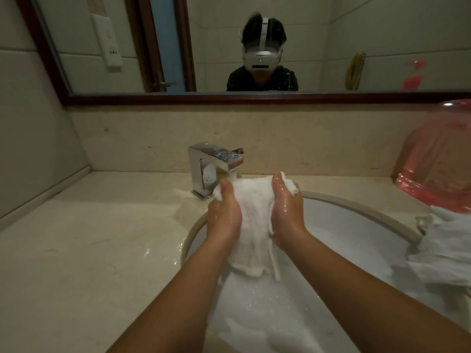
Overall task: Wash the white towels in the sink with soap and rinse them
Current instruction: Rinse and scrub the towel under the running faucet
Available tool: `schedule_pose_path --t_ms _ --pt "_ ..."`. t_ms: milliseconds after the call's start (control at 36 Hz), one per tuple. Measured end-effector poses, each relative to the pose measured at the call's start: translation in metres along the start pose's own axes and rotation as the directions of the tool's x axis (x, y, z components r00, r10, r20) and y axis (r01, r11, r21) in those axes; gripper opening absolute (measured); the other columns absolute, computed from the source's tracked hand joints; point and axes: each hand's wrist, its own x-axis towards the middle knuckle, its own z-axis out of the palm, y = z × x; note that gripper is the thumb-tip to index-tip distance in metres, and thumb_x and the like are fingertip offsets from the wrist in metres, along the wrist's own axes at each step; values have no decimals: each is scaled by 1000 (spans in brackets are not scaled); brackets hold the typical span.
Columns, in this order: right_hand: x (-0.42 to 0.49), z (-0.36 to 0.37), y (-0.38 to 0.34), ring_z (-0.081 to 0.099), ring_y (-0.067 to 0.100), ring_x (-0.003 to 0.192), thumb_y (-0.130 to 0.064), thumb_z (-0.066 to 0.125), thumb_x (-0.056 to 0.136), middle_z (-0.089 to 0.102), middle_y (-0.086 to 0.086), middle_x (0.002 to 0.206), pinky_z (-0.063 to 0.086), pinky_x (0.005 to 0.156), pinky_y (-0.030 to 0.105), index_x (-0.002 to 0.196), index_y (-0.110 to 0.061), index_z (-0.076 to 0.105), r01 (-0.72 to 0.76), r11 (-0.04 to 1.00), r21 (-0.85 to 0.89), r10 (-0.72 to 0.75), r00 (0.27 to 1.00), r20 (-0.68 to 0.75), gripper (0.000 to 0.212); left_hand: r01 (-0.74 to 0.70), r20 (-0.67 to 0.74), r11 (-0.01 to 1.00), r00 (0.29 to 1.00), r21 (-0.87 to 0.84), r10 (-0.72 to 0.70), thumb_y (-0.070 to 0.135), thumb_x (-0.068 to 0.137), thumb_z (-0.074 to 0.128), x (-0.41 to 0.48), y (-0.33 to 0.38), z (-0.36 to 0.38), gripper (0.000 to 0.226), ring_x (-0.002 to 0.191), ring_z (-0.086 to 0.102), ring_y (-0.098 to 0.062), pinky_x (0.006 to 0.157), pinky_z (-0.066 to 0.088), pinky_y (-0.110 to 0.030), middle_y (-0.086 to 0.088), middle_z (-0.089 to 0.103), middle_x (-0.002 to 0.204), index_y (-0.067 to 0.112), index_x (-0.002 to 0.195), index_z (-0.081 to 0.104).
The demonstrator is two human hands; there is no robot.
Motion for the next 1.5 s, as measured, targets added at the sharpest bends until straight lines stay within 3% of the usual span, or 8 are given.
schedule_pose_path --t_ms 250,444,611,778,1028,1194,1306,1500 --pt "1 -3 12 77 34 106 -30 59 104 79 16 114 58 101 55 132 -13 65 -147 986 -84 165 946 280 33 56 -149 923 981 -380 -120 97 65 30 37 -21 -4 110 116 68 -38 104 54 -56 -11 72 127 18 134 64" --pt "-4 -9 10 78 22 103 -29 76 97 79 6 117 63 71 29 132 -21 63 -44 974 -224 152 859 489 39 79 -147 904 977 -421 -153 81 98 34 17 1 -21 81 92 76 -34 89 64 -53 -12 77 103 10 119 68" --pt "3 -11 3 78 36 103 -34 84 89 80 16 110 59 99 60 123 -10 71 -130 988 -79 149 931 334 44 -62 -2 982 998 -178 63 85 90 48 6 6 -19 69 92 76 -26 90 62 -46 -5 79 97 21 94 74" --pt "9 -12 -4 78 30 102 -55 76 93 78 10 117 62 94 54 133 -19 60 -154 977 -147 187 951 247 56 -168 200 984 968 64 153 106 63 25 9 -8 -15 123 132 62 -24 114 49 -46 -2 63 147 27 154 52" --pt "-6 -1 -4 46 28 119 -62 70 91 34 8 136 45 111 51 121 -27 33 41 727 -685 -67 998 -10 59 -256 -3 958 966 126 259 69 104 42 -2 -4 -15 54 98 68 -21 72 47 -25 4 71 97 23 112 71" --pt "-20 6 -6 77 31 104 -101 61 62 79 11 115 58 101 51 125 -19 74 -199 915 -352 313 899 306 104 -73 290 997 954 -28 78 111 64 25 0 -12 -15 120 107 76 -29 102 56 -49 -10 81 107 18 112 82" --pt "-5 -22 -6 72 40 108 -54 67 94 73 26 119 55 104 49 125 2 72 -391 901 -188 434 816 382 65 12 357 991 933 -137 38 78 103 19 8 -15 -13 93 98 78 -33 96 61 -45 -16 81 105 13 100 86" --pt "14 -31 -16 73 35 79 -24 60 66 76 18 100 57 85 40 131 2 71 -458 889 -4 453 877 162 71 -270 11 962 963 31 269 45 112 46 10 -13 -18 38 75 59 -12 62 40 -27 3 68 86 20 98 72"
